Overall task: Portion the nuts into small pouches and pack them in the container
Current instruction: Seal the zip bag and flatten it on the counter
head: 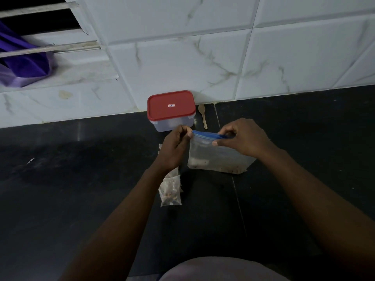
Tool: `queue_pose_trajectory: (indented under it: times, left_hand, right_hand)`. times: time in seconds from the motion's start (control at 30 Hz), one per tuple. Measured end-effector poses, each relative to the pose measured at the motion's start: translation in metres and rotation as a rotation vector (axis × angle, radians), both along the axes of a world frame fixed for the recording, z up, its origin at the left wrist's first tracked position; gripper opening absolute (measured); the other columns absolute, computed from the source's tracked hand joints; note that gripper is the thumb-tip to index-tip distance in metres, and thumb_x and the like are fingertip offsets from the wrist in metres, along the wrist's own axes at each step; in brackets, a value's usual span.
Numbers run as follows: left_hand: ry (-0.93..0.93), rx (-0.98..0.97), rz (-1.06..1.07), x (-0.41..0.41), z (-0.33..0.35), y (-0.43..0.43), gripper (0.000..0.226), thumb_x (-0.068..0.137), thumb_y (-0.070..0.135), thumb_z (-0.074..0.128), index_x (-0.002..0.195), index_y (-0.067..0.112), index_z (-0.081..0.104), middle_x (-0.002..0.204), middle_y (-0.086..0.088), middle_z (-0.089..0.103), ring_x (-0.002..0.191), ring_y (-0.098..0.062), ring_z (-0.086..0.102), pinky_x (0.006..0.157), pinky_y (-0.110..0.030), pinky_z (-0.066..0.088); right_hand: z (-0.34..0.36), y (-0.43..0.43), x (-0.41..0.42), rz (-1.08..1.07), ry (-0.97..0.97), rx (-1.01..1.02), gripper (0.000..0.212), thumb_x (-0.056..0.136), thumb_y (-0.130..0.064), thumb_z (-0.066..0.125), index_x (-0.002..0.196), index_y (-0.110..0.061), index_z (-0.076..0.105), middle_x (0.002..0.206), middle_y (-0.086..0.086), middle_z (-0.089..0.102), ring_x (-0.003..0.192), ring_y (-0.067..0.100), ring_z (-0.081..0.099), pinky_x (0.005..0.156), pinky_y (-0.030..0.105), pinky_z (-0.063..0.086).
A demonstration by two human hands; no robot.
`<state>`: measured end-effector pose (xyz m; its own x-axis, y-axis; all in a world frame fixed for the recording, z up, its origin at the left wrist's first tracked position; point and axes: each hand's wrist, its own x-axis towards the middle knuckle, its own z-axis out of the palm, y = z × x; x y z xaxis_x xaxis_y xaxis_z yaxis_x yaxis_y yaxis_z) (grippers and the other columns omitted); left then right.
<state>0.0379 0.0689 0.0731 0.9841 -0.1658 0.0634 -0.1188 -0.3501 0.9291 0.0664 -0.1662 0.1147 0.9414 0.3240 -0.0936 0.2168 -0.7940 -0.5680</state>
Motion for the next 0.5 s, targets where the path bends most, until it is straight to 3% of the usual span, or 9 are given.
queue_pose_trajectory:
  times: [0.17,0.3,0.37,0.5]
  left_hand:
    - [0.081,-0.129,0.012,-0.0012,-0.0027,0.0043,0.011,0.102,0.018,0.052,0.109,0.014,0.059,0.109,-0.006,0.064,0.101,-0.017,0.065,0.082,-0.029,0.053]
    - [-0.020,0.022,-0.022,-0.0028,0.0044,0.0029,0.034,0.093,0.018,0.072,0.125,0.015,0.061,0.118,0.003,0.065,0.107,-0.008,0.065,0.089,-0.022,0.055]
    - [-0.101,0.120,-0.050,-0.0010,0.0058,0.0012,0.031,0.089,0.022,0.078,0.118,0.014,0.069,0.113,0.005,0.069,0.103,-0.007,0.067,0.087,-0.022,0.056]
    - [-0.155,0.180,-0.062,0.0031,0.0030,0.0025,0.017,0.090,0.023,0.078,0.104,0.013,0.076,0.095,0.003,0.073,0.088,-0.015,0.069,0.080,-0.038,0.059]
  right_hand:
    - [-0.0013,0.0037,-0.0001,0.030,-0.038,-0.037,0.026,0.087,-0.046,0.076,0.108,-0.031,0.076,0.099,-0.012,0.074,0.085,0.002,0.063,0.068,0.020,0.043]
    - [-0.0021,0.0053,-0.0030,0.039,-0.109,-0.111,0.025,0.089,-0.048,0.073,0.109,-0.033,0.076,0.098,-0.013,0.074,0.081,0.003,0.061,0.065,0.020,0.037]
    - [-0.0022,0.0074,-0.0038,0.039,-0.146,-0.122,0.026,0.089,-0.049,0.073,0.109,-0.034,0.077,0.097,-0.013,0.075,0.079,0.003,0.061,0.070,0.024,0.039]
    - [-0.0003,0.0047,-0.0052,0.036,-0.135,-0.074,0.026,0.083,-0.053,0.077,0.105,-0.038,0.077,0.091,-0.018,0.074,0.078,-0.001,0.062,0.065,0.019,0.038]
